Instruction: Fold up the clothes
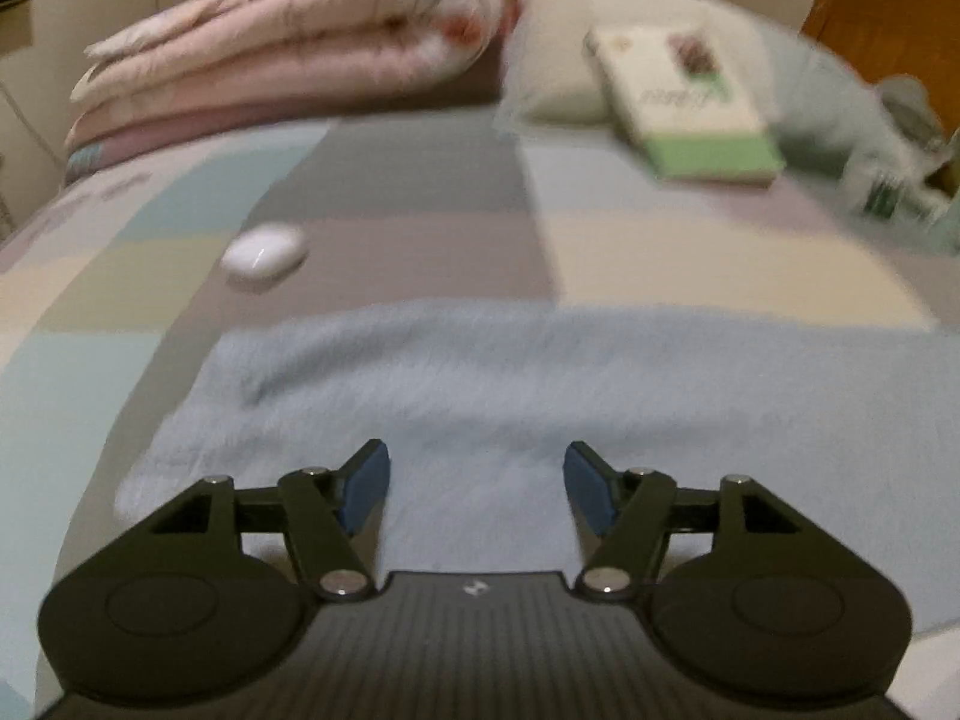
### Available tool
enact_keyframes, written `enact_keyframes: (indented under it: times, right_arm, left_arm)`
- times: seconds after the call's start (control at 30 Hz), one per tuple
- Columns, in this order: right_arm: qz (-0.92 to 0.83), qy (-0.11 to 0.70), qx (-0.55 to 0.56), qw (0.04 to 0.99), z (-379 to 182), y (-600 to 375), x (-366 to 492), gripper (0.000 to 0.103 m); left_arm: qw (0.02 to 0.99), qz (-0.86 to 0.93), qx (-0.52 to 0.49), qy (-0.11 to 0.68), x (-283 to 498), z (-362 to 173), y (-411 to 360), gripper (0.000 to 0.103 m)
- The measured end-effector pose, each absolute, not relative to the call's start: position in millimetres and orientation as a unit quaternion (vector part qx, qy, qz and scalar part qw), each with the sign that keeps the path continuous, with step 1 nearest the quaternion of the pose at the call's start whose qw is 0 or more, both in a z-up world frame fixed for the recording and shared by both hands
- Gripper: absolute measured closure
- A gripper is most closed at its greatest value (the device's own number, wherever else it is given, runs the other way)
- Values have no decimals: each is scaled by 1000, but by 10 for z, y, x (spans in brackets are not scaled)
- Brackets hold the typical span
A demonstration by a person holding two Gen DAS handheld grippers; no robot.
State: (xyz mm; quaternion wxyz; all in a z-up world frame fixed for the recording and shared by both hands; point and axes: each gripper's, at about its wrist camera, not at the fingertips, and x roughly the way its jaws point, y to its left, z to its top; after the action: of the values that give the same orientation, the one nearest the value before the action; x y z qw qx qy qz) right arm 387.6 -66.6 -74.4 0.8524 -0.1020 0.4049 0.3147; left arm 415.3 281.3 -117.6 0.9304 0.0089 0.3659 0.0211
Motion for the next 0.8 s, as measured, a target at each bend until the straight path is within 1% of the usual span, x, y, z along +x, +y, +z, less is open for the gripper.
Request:
enact_keyframes:
  times: [0.03, 0.07, 0.1, 0.17, 0.23, 0.27, 0.3, 0.37, 0.43, 0.5, 0.57, 0.67, 0.7, 0.73, 0.8]
  right_arm:
    - [309, 406, -88, 855, -748, -705, 3896, 21]
    - [303, 408, -73, 858, -753, -747, 3915, 20]
    - [298, 410, -62, 860, -763, -791, 3935, 20]
    - [286, 415, -49, 862, -798, -859, 3966, 20]
    - [273, 420, -39, 864, -831, -931, 3980, 20]
    - [268, 422, -36, 865, -836, -962, 3979, 20]
    - [264, 423, -33, 866, -839, -994, 3980, 19]
    - [256, 425, -30, 868, -840, -1058, 3979, 18]
    - [247, 421, -33, 872, -807, -1101, 3967, 16]
    - [237, 415, -36, 878, -766, -1140, 3959, 16]
    - [236, 409, -30, 881, -707, -1188, 3954, 16]
    - [234, 398, -22, 887, -623, -1292, 3918, 13]
    - [232, 395, -22, 889, -599, -1336, 3901, 12]
    - [228, 393, -26, 891, -578, -1396, 3875, 12]
    - [210, 388, -37, 897, -540, -1558, 3815, 11]
  left_arm:
    - [932, 20, 11, 361, 4065, -1208, 2885, 32]
    - [933, 22, 11, 359, 3983, -1232, 2968, 28]
    - [932, 31, 8, 362, 3914, -1234, 3079, 26]
    - [927, 46, 3, 372, 3823, -1219, 3245, 26]
    - [918, 58, 13, 392, 3789, -1145, 3283, 25]
    - [915, 64, 22, 399, 3806, -1094, 3255, 26]
    - [913, 70, 35, 399, 3838, -1034, 3208, 28]
    - [923, 59, 53, 377, 3875, -914, 3070, 27]
    - [930, 31, 32, 364, 4007, -839, 2946, 24]
    - [933, 3, 6, 360, 4192, -796, 2809, 23]
    - [930, -8, 3, 368, 4430, -879, 2640, 23]
    - [916, 9, 15, 401, 4727, -1137, 2526, 23]
    - [915, 26, 20, 403, 4784, -1210, 2547, 19]
    - [918, 42, 12, 394, 4801, -1249, 2602, 12]
    - [919, 80, -14, 385, 4802, -1272, 2756, 9]
